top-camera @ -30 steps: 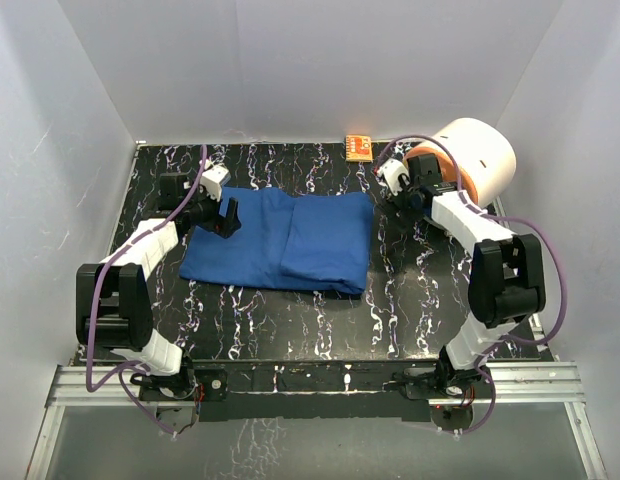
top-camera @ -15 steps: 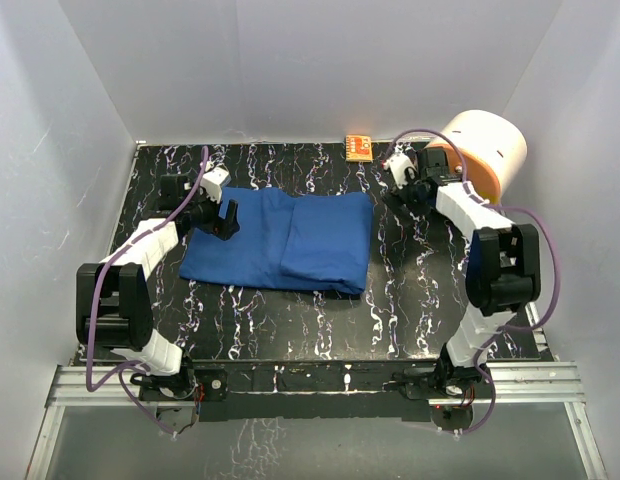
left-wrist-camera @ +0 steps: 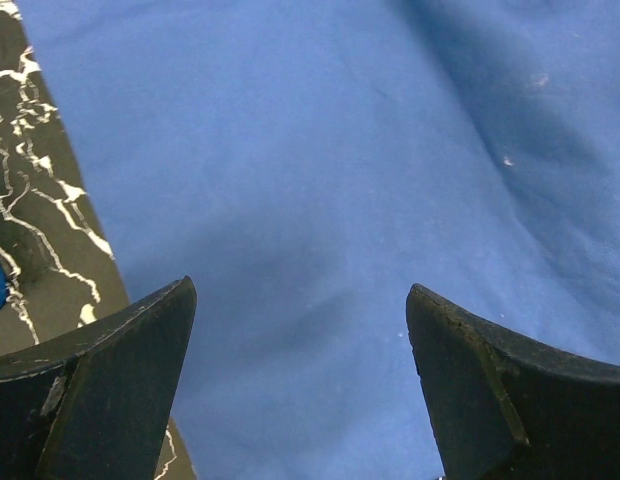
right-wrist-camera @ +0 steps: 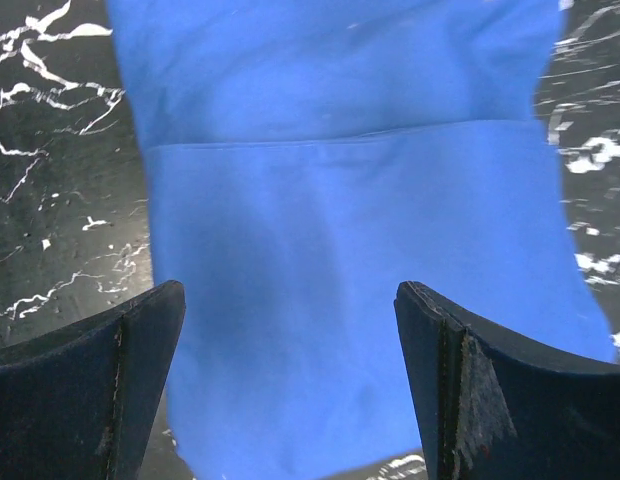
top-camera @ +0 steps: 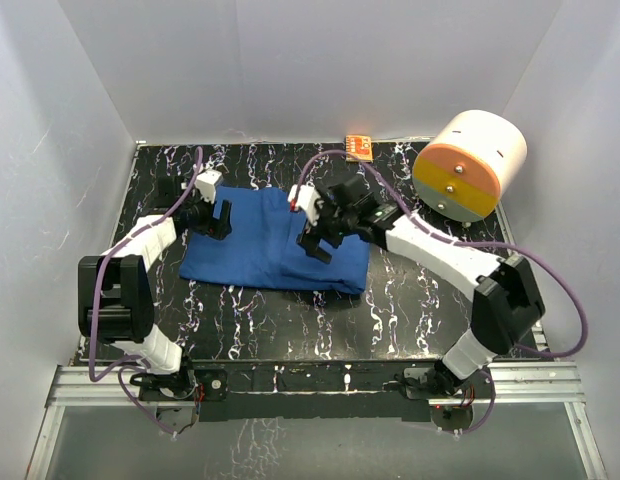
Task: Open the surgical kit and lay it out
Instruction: Open the surgical kit at the center of the board.
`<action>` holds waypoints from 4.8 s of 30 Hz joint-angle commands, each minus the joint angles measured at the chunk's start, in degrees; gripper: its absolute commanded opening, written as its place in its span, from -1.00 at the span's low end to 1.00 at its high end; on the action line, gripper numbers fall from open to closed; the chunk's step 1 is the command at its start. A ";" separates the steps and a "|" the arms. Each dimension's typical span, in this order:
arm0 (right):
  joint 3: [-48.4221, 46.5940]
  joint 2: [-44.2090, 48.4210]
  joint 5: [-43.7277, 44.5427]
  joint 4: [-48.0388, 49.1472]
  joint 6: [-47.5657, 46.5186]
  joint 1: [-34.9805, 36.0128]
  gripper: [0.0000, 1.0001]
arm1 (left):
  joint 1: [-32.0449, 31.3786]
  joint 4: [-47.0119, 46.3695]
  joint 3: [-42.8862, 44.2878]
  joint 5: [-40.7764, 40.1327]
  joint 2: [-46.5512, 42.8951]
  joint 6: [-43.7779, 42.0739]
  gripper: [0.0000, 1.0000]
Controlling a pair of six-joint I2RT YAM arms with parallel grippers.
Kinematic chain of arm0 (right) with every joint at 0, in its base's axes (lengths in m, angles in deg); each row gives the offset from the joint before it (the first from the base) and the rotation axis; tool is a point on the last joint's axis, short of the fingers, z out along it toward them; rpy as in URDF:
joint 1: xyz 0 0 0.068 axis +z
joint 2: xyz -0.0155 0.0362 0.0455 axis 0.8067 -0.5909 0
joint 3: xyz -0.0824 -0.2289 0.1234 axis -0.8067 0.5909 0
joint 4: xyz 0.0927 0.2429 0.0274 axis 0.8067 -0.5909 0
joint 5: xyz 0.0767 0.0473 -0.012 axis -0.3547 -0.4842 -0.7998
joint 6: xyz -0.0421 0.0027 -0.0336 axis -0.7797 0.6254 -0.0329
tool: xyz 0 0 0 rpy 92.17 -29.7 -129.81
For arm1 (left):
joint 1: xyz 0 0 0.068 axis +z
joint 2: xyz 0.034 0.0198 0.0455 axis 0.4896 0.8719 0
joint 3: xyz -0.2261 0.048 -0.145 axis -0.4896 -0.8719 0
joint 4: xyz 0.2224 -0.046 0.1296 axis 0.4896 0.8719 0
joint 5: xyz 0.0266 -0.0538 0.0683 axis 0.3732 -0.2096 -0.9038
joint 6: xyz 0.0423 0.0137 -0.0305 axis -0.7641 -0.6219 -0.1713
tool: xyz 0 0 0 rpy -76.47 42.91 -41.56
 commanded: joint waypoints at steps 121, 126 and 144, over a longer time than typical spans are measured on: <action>-1.80 -23.50 20.94 6.00 6.19 -12.64 0.25 | 7.66 10.21 3.52 -22.04 9.90 -13.95 -0.38; -6.08 -19.86 17.25 2.57 6.83 -16.84 0.26 | 7.71 15.27 9.27 -11.44 6.75 -10.52 -0.26; -6.03 -17.27 23.28 1.54 12.80 -24.28 0.27 | 7.77 14.57 18.51 -1.04 10.39 -2.65 0.15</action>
